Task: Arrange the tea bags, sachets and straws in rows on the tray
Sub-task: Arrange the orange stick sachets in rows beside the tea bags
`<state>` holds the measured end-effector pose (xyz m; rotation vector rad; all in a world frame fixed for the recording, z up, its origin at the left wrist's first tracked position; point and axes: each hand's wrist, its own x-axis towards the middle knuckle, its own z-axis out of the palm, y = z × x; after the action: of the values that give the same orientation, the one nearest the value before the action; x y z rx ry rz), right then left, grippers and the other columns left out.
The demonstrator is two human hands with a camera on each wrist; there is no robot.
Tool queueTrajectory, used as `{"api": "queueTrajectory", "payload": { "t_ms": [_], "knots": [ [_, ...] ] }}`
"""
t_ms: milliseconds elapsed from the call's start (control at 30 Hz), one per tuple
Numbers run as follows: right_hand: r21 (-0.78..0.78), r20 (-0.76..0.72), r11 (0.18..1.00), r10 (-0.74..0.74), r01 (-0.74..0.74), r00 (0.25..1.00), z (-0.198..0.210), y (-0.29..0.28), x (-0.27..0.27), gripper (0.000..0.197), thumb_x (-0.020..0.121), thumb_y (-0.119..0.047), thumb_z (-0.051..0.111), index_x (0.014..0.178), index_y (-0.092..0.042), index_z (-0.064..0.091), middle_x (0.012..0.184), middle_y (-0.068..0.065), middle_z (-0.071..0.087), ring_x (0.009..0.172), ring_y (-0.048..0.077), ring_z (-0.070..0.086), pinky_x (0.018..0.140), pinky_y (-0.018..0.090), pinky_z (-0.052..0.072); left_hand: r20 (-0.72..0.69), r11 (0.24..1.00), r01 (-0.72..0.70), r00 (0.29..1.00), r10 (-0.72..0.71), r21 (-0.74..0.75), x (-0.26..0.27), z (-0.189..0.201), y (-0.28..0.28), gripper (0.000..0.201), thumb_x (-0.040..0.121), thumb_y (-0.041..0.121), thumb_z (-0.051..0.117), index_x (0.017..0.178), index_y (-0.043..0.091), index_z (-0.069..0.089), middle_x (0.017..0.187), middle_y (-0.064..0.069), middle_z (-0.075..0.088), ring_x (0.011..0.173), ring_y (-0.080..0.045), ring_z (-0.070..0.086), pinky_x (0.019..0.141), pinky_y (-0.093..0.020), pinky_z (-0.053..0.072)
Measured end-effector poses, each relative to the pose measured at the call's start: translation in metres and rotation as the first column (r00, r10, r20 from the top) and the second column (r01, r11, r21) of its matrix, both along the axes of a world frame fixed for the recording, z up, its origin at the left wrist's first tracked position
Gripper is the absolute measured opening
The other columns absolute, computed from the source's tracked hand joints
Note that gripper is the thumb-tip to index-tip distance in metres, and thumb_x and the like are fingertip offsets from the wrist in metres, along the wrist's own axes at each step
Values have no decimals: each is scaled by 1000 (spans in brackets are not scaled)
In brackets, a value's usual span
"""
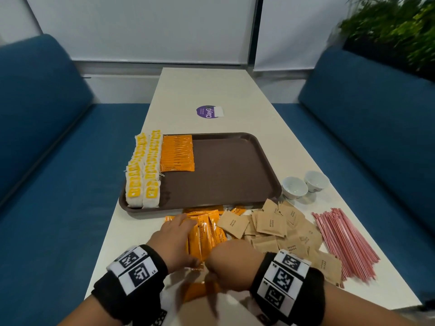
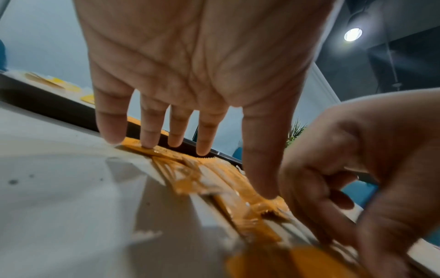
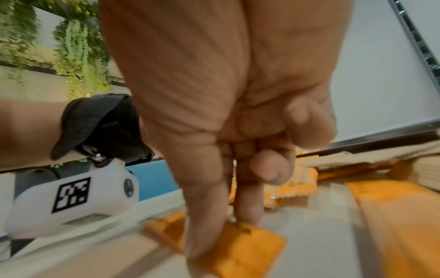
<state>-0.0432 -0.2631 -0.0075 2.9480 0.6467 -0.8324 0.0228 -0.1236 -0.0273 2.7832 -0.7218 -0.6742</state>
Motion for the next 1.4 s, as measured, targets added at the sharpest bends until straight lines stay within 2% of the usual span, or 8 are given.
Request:
{"api": "queueTrajectory", "payload": {
  "t_ms": [133,367,500,633,867,1167,1300,1400],
  "knots": [
    [58,71,985,-166,162,984,-1,-4,7,16,90,-17,56,106,-12,58,94,6,57,86,22,56,77,34,49,6,1000,19,1000,-19,-15,-1,-3,1,87,77,47,67,146,29,18,155,2,12,141,-20,17,114,-36,25],
    [168,312,916,-399,363,862,1,-25,18,25,94,-20,51,118,-26,56,120,1,49,112,19,42,93,33,39,8,998,41,999,-41,53,-7,-3,-6,115,60,58,76,147,35,6,157,0,-9,144,-28,1,114,-43,23],
    [84,271,908,-418,411,867,3,-31,21,32,96,-21,48,124,-34,55,123,2,47,116,21,41,96,35,36,35,989,71,997,-76,127,-5,-7,-13,115,61,58,77,147,38,3,157,-1,-5,144,-31,2,112,-47,27],
    [155,288,857,-515,491,807,9,-35,20,29,94,-16,50,122,-23,52,121,3,48,113,20,44,96,33,43,76,991,64,994,-73,121,-6,-8,-12,98,68,53,72,144,38,13,153,0,12,139,-29,16,109,-44,34],
    [57,109,869,-495,492,862,9,-26,8,21,92,-17,53,113,-16,51,105,3,59,96,20,59,77,27,44,88,994,19,996,-29,109,-4,-5,-7,70,79,46,64,138,37,26,138,-1,32,123,-24,31,101,-31,36],
    [225,-12,754,-631,617,776,2,-5,19,34,91,-5,50,123,-15,44,115,8,56,100,23,58,78,28,47,-38,967,-205,979,202,-151,-4,0,-4,82,76,29,74,142,32,24,142,-3,28,130,-22,34,104,-29,37],
    [310,-85,658,-699,686,710,-3,-3,23,41,91,-18,55,130,-19,40,124,5,51,107,21,56,82,27,46,-15,969,-243,970,242,-52,-5,5,12,100,67,43,79,144,30,18,144,-1,23,133,-22,27,104,-30,35],
    [326,-120,623,-719,711,685,-8,0,25,54,90,-36,58,137,-26,34,132,3,43,117,25,51,92,34,47,-65,970,-239,968,241,36,-8,4,23,102,62,49,80,141,28,19,137,-1,32,125,-21,41,97,-28,41]
  ]
}}
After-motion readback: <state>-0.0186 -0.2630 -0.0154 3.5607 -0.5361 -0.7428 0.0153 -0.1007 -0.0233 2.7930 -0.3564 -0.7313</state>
